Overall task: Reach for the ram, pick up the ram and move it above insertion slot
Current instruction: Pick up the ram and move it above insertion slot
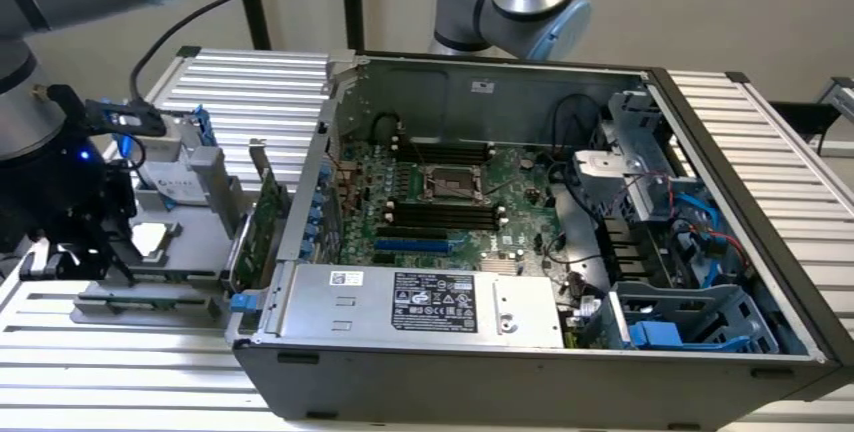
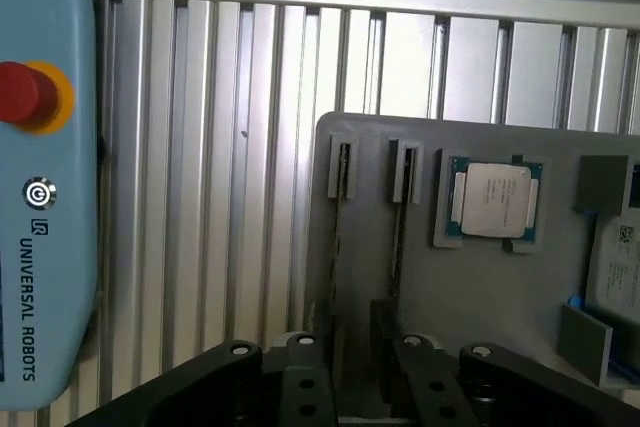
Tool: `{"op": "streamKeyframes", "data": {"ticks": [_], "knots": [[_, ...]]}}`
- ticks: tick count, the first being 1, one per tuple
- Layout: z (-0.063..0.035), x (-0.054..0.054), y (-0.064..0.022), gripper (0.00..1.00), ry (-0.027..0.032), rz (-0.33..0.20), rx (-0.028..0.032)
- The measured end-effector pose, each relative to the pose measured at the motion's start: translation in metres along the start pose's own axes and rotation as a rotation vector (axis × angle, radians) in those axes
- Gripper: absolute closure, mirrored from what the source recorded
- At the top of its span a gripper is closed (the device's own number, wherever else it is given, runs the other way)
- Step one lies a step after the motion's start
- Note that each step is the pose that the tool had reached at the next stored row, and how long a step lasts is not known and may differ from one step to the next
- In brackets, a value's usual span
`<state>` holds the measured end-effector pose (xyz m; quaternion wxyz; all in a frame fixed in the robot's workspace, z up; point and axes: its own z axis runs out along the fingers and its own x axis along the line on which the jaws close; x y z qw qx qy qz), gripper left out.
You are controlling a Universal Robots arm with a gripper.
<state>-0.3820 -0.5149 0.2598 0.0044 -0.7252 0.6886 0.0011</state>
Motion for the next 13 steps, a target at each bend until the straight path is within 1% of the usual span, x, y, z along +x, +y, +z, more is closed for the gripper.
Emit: {"op": "streamKeyframes", "data": {"ticks": [4, 11, 13], "knots": [[0.0073, 0.004, -0.0014, 0.69, 0.0, 0.0, 0.0], [0.02, 0.004, -0.0027, 0.69, 0.0, 0.002, 0.0], [0.0236, 0.004, -0.0027, 0.69, 0.0, 0.015, 0.0]]}}
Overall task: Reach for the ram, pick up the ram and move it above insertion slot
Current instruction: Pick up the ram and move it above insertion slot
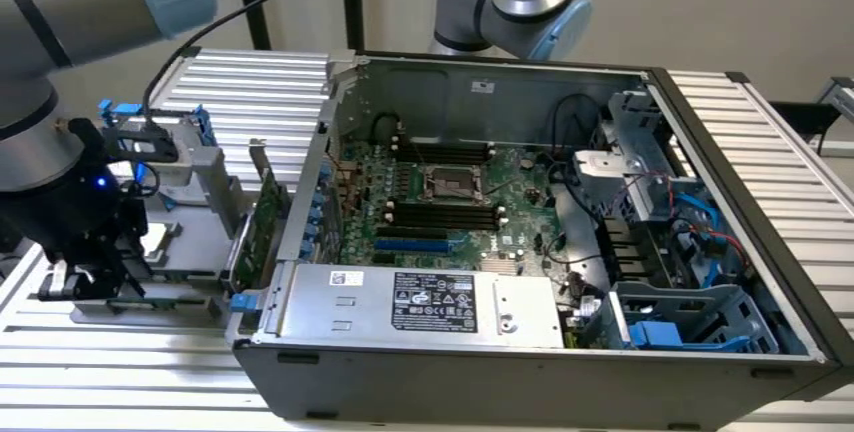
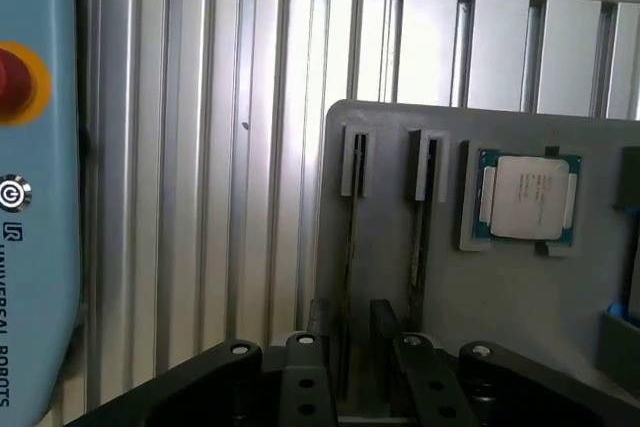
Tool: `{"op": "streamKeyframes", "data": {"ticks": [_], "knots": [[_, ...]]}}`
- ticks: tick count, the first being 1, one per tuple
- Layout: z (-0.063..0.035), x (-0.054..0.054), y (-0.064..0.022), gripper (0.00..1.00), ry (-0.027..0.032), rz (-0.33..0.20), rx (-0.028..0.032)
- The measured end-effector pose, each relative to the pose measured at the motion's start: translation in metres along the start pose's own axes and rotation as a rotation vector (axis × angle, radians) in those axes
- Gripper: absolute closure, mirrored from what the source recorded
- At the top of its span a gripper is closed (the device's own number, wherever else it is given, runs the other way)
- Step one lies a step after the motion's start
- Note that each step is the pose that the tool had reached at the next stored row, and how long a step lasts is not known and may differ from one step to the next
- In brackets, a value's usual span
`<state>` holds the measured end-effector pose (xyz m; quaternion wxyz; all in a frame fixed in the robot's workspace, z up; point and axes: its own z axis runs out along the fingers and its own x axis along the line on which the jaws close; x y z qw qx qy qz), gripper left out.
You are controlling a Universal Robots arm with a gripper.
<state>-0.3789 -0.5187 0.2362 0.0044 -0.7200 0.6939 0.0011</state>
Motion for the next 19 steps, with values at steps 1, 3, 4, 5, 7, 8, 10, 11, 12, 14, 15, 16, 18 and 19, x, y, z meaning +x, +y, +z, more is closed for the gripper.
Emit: {"op": "streamKeyframes", "data": {"ticks": [1, 3, 4, 5, 7, 8, 10, 11, 12, 14, 15, 16, 18, 19], "knots": [[0.0018, 0.0, 0.0, 0.69, 0.0001, 0.015, 0.0], [0.0055, 0.0, 0.0, 0.69, 0.0003, 0.046, 0.0003], [0.0072, 0.0, 0.0, 0.69, 0.0004, 0.052, 0.0003], [0.0088, 0.0, 0.0, 0.69, 0.0003, 0.056, 0.0], [0.0122, 0.0, 0.0001, 0.69, 0.0004, 0.06, -0.001], [0.014, 0.0, 0.0001, 0.69, 0.0003, 0.062, -0.0013], [0.0173, 0.0, 0.0002, 0.69, 0.0007, 0.067, -0.0028], [0.0189, -0.001, 0.0003, 0.69, 0.0008, 0.069, -0.0038], [0.0204, -0.001, 0.0003, 0.69, 0.0009, 0.071, -0.005], [0.0233, -0.002, 0.0004, 0.69, 0.0012, 0.075, -0.0076], [0.0247, -0.002, 0.0005, 0.69, 0.0015, 0.077, -0.0088], [0.0262, -0.003, 0.0004, 0.69, 0.0018, 0.079, -0.0095], [0.0291, -0.003, 0.0005, 0.69, 0.0025, 0.082, -0.0108], [0.0306, -0.004, 0.0005, 0.69, 0.003, 0.083, -0.0115]]}}
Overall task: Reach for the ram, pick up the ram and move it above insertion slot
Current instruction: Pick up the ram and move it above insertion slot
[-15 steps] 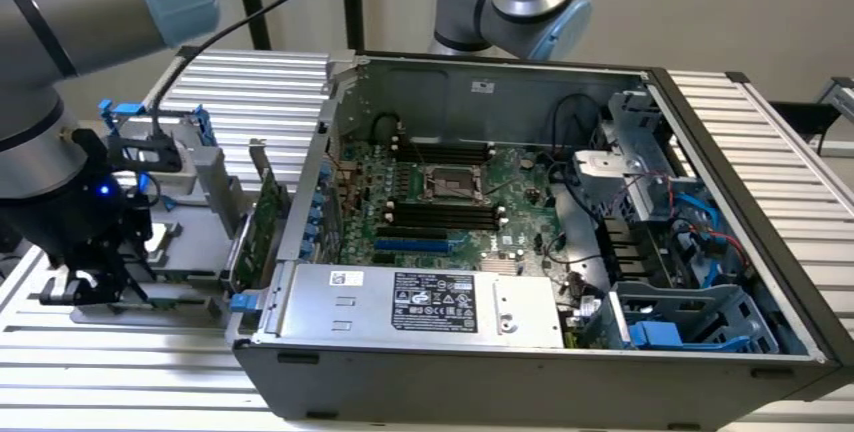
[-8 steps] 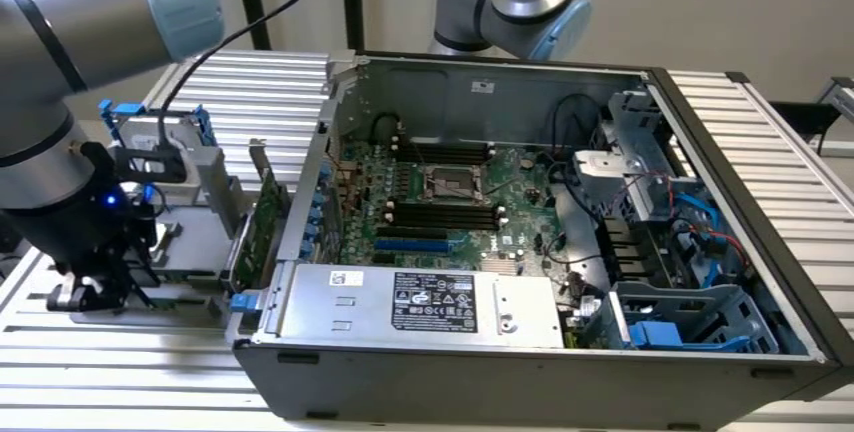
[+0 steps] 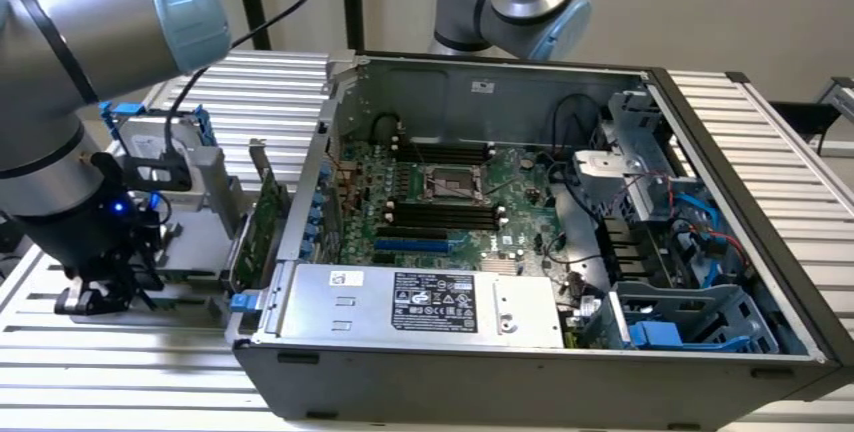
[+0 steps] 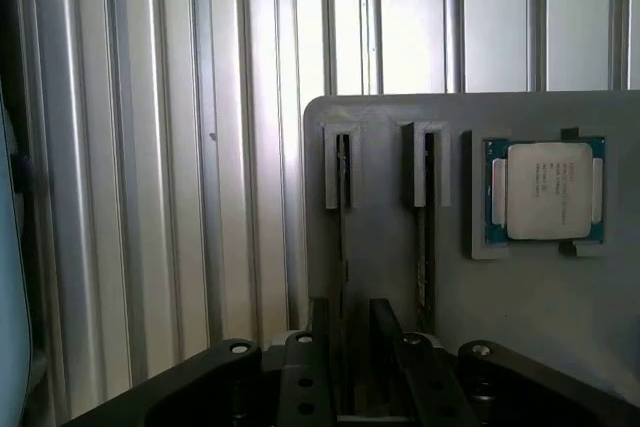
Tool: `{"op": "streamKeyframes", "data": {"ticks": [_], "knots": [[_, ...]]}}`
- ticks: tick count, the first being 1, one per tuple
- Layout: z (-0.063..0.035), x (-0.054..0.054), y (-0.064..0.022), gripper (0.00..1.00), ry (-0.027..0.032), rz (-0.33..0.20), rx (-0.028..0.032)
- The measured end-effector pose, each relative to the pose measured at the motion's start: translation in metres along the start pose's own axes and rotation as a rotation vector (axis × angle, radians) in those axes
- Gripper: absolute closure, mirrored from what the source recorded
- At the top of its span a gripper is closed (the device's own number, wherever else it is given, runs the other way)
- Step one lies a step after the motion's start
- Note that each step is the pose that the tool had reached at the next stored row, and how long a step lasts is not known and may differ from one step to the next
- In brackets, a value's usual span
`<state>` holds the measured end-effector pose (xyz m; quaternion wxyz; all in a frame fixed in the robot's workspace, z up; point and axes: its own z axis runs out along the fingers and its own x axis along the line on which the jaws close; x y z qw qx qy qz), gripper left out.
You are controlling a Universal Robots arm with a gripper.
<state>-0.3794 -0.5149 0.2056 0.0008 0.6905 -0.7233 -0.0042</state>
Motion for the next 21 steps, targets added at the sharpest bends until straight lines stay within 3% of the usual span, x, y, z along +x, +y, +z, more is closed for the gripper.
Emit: {"op": "streamKeyframes", "data": {"ticks": [9, 11, 12, 21], "knots": [[0.0097, -0.001, 0.0002, 0.69, 0.003, 0.002, -0.0039], [0.0104, -0.001, 0.0002, 0.71, 0.0039, 0.002, -0.0041], [0.0106, -0.001, 0.0002, 0.79, 0.0041, 0.002, -0.004], [0.011, -0.001, 0.0002, 0.86, 0.0042, 0.002, -0.0038]]}}
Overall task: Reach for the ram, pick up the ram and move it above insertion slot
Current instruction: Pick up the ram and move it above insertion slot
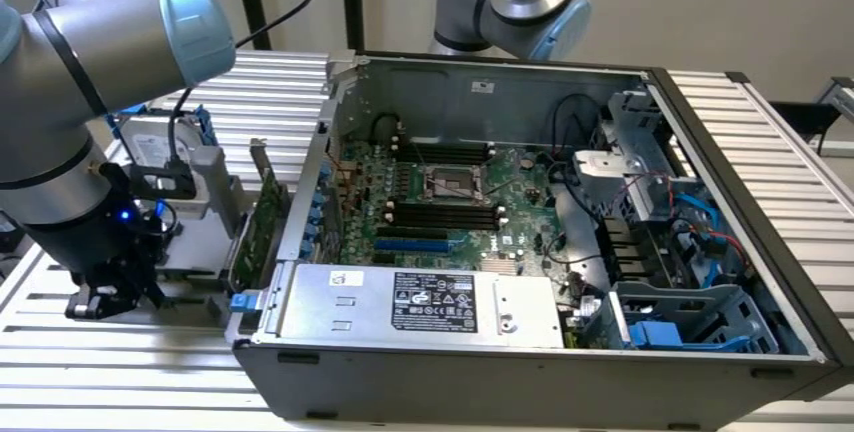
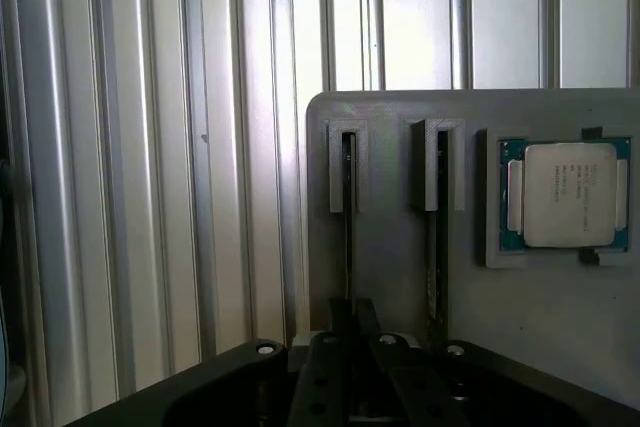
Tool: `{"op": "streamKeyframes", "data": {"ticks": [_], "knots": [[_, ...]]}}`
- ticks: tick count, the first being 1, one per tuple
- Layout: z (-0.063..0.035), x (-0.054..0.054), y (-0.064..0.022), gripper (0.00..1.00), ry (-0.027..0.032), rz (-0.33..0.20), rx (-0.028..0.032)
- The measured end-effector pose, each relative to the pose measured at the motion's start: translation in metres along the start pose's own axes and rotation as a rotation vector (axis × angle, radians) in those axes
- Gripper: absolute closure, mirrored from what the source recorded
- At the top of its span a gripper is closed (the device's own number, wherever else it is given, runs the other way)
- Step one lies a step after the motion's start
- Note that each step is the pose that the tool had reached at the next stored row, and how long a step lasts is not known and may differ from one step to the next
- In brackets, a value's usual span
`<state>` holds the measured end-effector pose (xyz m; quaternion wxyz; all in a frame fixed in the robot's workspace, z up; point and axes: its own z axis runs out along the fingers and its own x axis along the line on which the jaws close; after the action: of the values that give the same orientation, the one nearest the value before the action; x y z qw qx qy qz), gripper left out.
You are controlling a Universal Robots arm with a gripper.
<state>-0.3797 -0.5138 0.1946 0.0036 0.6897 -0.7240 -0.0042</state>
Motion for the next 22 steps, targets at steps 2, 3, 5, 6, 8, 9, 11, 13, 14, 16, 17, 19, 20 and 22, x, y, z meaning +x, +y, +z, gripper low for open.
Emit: {"op": "streamKeyframes", "data": {"ticks": [2, 3, 5, 6, 8, 9, 11, 13, 14, 16, 17, 19, 20, 22], "knots": [[0.0, 0.0, 0.0, 0.86, -0.0001, 0.0, 0.0], [0.0, 0.0, 0.0, 0.86, 0.0, 0.0, 0.0], [0.0, 0.0, 0.0, 0.86, -0.0001, 0.0, 0.0], [0.0, 0.0, 0.0, 0.86, -0.0001, 0.0, 0.0001], [-0.0001, 0.0, -0.0001, 0.86, -0.0003, -0.001, 0.0004], [-0.0004, 0.0, -0.0001, 0.86, -0.0003, -0.002, 0.0004], [-0.0017, 0.0, 0.0, 0.86, 0.0, -0.003, 0.0], [-0.0039, 0.0, 0.0, 0.86, 0.0, -0.005, 0.0], [-0.0052, 0.0, 0.0, 0.86, 0.0, -0.006, 0.0], [-0.0082, 0.0, 0.0001, 0.86, 0.0001, -0.008, 0.0], [-0.0101, 0.0, 0.0001, 0.86, 0.0, -0.009, 0.0001], [-0.016, 0.0, 0.0001, 0.86, 0.0, -0.011, 0.0001], [-0.0206, 0.0, 0.0002, 0.86, 0.0002, -0.012, -0.0001], [-0.0296, 0.0, 0.0003, 0.86, 0.0001, -0.014, 0.0]]}}
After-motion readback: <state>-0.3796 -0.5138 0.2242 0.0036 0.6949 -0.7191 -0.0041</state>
